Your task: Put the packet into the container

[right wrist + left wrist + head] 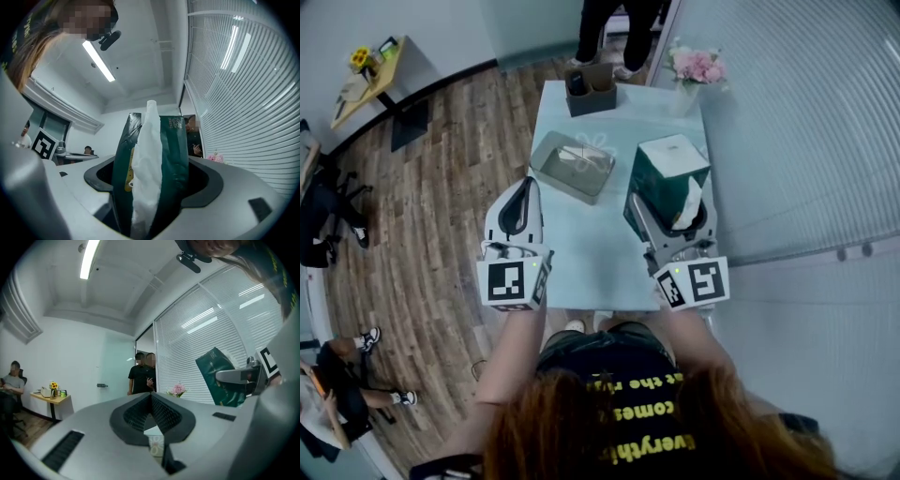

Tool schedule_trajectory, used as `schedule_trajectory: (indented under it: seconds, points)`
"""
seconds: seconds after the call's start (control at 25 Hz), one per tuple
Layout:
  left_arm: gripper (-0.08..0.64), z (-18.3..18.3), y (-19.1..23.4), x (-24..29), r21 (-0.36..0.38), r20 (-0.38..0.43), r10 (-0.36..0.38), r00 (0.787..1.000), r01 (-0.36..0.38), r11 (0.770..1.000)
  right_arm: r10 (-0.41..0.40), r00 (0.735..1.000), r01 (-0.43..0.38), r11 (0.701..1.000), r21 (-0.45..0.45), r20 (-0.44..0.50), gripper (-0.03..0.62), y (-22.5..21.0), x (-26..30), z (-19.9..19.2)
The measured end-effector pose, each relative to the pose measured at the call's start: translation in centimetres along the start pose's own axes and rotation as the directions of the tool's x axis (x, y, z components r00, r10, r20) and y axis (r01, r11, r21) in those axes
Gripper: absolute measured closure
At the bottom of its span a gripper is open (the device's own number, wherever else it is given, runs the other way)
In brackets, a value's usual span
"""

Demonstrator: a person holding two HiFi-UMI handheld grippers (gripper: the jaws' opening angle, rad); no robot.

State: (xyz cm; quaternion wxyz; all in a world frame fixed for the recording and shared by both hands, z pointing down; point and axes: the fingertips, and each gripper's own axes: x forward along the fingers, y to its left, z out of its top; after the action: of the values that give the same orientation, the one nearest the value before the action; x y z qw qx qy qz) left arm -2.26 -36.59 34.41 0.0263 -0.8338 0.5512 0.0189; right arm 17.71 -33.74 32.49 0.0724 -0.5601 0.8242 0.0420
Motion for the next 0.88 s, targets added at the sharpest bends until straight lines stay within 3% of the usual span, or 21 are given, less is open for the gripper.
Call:
schedule_trajectory:
  seconds: [0.56,0.88]
  points:
    - [0.558,-0.8,-0.1,3.5,-0.017,-0.015,0.046,0.999,-0.047,0.999,0.074,0.997,-0.072,0.997,0.040,-0.038,0.201,-2.6,3.3,-1.2]
    - [0.558,-1.9,1.7,4.8,-0.022,-0.025,0.015,1.000,-0.016,1.000,0.100,0.990,-0.095,0.994,0.054,-0.100,0.201,-2.1,5.6,-3.3]
